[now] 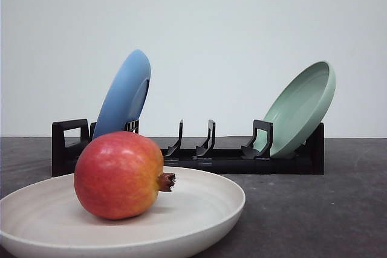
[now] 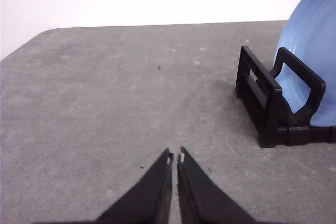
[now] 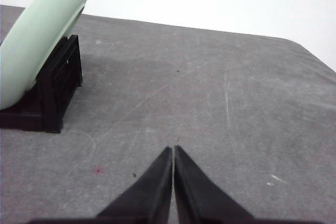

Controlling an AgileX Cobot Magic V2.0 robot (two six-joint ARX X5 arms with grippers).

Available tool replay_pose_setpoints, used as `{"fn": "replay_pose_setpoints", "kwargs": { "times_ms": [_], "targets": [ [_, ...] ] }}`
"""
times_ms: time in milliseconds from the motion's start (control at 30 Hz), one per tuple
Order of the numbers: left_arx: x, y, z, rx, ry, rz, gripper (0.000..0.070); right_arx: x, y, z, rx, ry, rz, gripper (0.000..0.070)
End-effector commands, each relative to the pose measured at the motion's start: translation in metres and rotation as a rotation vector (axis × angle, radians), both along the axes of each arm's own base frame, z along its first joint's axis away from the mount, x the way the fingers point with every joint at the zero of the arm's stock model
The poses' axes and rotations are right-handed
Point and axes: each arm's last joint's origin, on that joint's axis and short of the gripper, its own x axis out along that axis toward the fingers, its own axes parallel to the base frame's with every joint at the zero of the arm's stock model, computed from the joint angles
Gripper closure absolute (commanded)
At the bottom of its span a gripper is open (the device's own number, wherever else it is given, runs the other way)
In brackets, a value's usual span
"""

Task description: Place pomegranate in white plate

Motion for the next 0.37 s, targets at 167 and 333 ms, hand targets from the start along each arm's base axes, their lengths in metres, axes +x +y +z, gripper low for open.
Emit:
{"fn": "replay_pose_setpoints", "kwargs": {
  "times_ms": [167, 333],
  "targets": [
    [0.0005, 0.0002, -0.0038, -0.002, 0.012, 0.007, 0.0700, 0.0002, -0.0001, -0.0005, -0.008, -0.006, -0.003, 0.0700],
    [0.0005, 0.0002, -0.0038, -0.002, 0.012, 0.007, 0.0700, 0.0002, -0.0001, -0.0005, -0.008, -0.006, -0.003, 0.0700]
  ]
}}
